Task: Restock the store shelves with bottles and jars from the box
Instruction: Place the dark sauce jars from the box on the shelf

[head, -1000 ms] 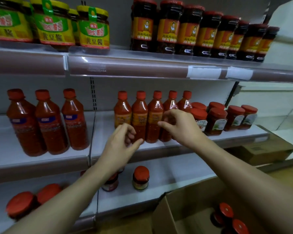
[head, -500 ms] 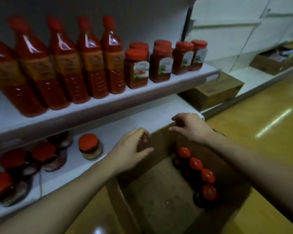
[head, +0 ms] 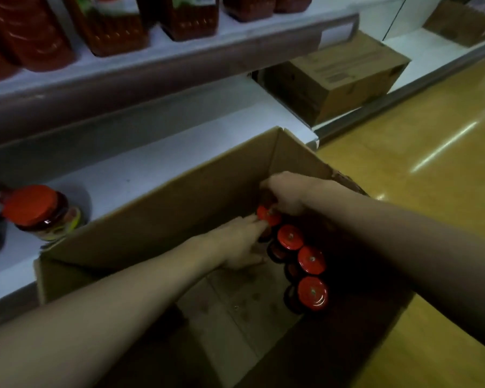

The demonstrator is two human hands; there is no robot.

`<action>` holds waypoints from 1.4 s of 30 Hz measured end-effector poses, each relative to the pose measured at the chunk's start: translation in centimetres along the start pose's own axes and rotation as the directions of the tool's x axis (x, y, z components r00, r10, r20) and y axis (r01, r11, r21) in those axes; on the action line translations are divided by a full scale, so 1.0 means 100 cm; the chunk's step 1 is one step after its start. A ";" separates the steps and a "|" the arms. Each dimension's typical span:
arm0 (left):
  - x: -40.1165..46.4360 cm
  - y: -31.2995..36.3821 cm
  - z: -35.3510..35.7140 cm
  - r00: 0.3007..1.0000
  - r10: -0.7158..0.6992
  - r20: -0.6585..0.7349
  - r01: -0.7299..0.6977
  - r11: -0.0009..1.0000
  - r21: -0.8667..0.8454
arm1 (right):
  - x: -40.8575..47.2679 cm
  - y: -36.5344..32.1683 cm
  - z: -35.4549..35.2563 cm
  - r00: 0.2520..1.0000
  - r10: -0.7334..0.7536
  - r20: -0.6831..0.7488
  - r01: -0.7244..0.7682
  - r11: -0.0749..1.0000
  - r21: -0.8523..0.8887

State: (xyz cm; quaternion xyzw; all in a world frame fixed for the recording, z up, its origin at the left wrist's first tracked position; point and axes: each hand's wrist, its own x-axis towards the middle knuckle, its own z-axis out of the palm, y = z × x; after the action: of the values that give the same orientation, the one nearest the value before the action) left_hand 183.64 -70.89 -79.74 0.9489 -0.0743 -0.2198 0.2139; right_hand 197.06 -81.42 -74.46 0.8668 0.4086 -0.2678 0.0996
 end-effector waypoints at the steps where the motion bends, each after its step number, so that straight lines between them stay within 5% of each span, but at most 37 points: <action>1: 0.014 0.001 0.012 1.000 0.015 0.008 -0.015 1.000 -0.001 | 0.010 0.002 0.005 0.998 -0.032 0.053 0.034 0.998 -0.053; 9: 0.080 0.005 0.076 1.000 -0.024 0.014 0.023 0.998 0.060 | 0.059 0.007 0.037 0.932 -0.183 0.313 0.298 0.879 -0.372; 21: 0.070 0.010 0.097 0.974 -0.071 -0.216 0.037 0.986 -0.160 | 0.067 0.014 0.052 0.907 -0.279 0.315 0.408 0.767 -0.495; 26: 0.028 -0.029 0.090 0.987 -0.019 -0.158 -0.023 0.965 -0.262 | 0.063 0.009 0.051 0.913 -0.291 0.287 0.387 0.840 -0.379; 33: -0.030 -0.095 0.071 0.960 -0.254 -0.114 0.199 0.912 -0.358 | 0.067 -0.023 0.057 0.900 -0.238 0.365 0.265 0.964 -0.027; 37: -0.036 -0.103 0.073 0.965 -0.254 -0.057 0.209 0.887 -0.411 | 0.071 -0.036 0.075 0.878 -0.269 0.396 0.260 0.962 0.077; 42: -0.032 -0.101 0.086 0.912 -0.410 -0.009 0.300 0.683 -0.666 | 0.070 -0.019 0.086 0.890 -0.256 0.377 0.118 0.929 0.352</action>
State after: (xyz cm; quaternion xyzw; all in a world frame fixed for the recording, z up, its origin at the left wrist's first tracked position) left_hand 177.39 -64.28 -89.87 0.8245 0.2095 -0.1937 0.4886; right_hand 195.93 -78.98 -85.40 0.7500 0.4116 -0.5176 0.0162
